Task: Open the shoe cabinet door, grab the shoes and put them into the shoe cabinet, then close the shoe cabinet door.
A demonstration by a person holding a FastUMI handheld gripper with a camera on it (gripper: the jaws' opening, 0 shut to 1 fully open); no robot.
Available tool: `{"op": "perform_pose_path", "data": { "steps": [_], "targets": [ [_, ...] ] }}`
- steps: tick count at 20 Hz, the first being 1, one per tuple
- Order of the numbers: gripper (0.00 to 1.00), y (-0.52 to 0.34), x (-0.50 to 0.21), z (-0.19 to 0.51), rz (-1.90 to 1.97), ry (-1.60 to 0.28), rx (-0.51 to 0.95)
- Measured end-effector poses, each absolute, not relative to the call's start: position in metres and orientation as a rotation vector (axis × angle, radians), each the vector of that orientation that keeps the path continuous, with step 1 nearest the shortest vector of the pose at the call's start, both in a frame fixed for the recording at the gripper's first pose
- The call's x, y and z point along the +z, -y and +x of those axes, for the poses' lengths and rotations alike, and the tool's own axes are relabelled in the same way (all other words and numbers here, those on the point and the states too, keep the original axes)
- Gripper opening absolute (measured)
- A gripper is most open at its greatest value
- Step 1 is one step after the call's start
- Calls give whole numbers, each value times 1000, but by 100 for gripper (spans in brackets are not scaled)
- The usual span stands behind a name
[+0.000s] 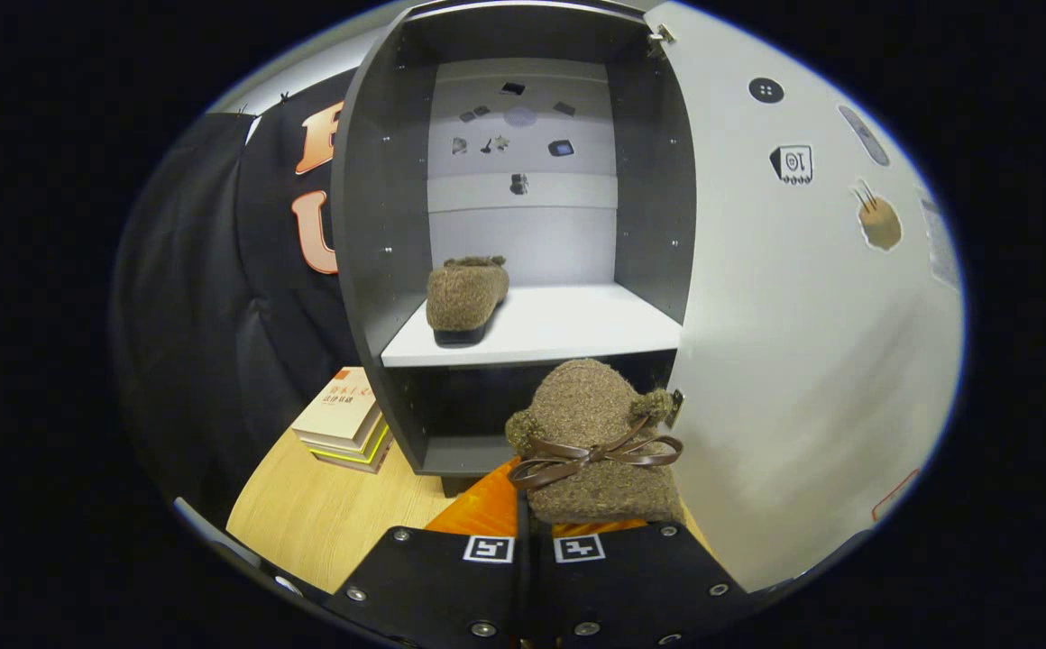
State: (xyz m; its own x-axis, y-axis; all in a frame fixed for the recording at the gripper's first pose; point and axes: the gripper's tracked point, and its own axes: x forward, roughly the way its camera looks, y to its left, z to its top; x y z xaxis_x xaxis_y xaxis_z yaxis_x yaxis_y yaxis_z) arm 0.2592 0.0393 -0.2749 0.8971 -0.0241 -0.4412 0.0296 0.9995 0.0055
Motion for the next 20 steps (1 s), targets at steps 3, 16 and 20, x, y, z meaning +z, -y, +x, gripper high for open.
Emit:
{"op": "perform_pose_path", "data": {
  "steps": [3, 16, 20],
  "targets": [
    [2, -40, -261, 275, 10, -445, -15],
    [2, -15, -224, 412, 25, -402, 50],
    [2, -12, -224, 448, 16, -411, 73]
  ]
}}
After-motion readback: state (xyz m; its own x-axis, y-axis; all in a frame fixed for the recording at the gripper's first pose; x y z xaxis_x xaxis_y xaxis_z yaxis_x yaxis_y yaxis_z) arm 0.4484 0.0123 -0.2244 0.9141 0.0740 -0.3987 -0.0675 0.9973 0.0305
